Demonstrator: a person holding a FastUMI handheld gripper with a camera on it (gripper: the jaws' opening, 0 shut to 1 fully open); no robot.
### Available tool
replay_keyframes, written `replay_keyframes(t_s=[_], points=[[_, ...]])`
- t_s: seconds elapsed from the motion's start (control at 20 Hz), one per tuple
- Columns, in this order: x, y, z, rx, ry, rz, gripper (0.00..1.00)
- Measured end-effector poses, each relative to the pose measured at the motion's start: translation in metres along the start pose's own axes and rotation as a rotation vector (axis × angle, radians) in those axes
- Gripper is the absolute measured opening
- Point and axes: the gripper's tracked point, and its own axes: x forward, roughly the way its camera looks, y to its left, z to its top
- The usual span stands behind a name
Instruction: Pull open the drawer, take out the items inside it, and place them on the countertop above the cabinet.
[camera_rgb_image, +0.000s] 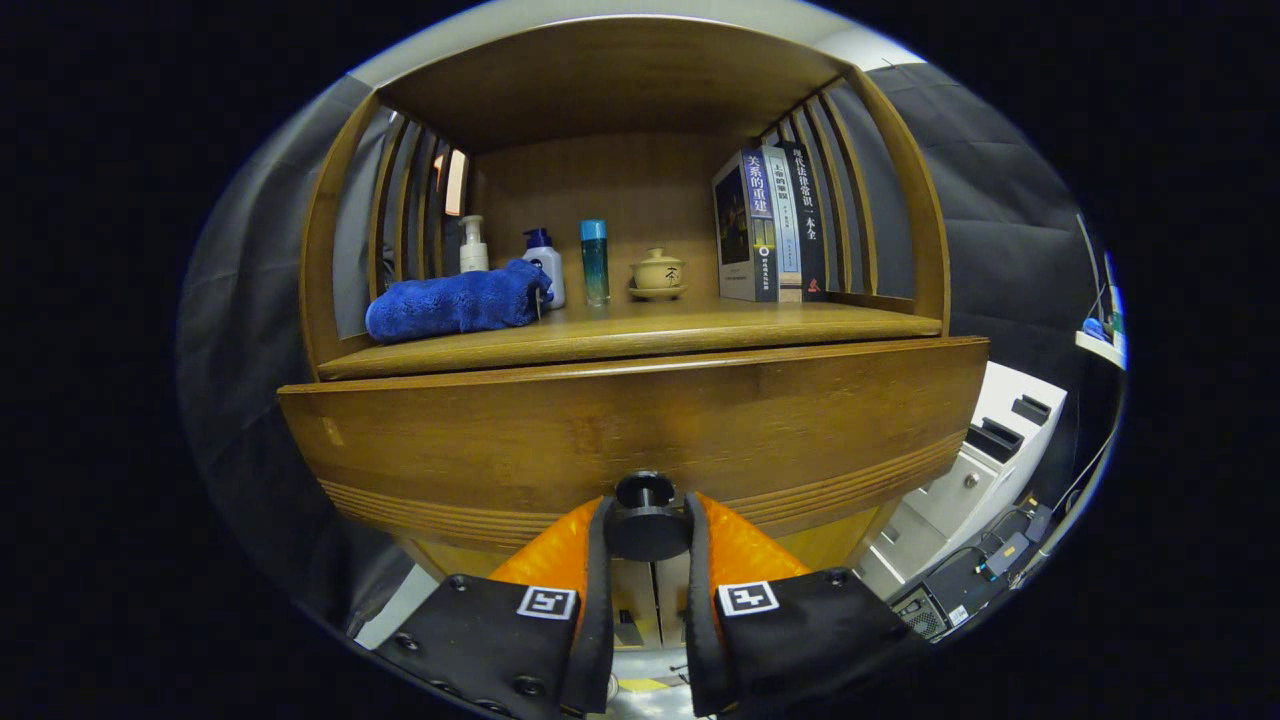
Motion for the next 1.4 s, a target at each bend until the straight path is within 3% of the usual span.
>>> replay_keyframes(t_s=[1.4], points=[[-0.086, -0.001, -0.027, -0.036, 0.009, -0.005, 0.38]])
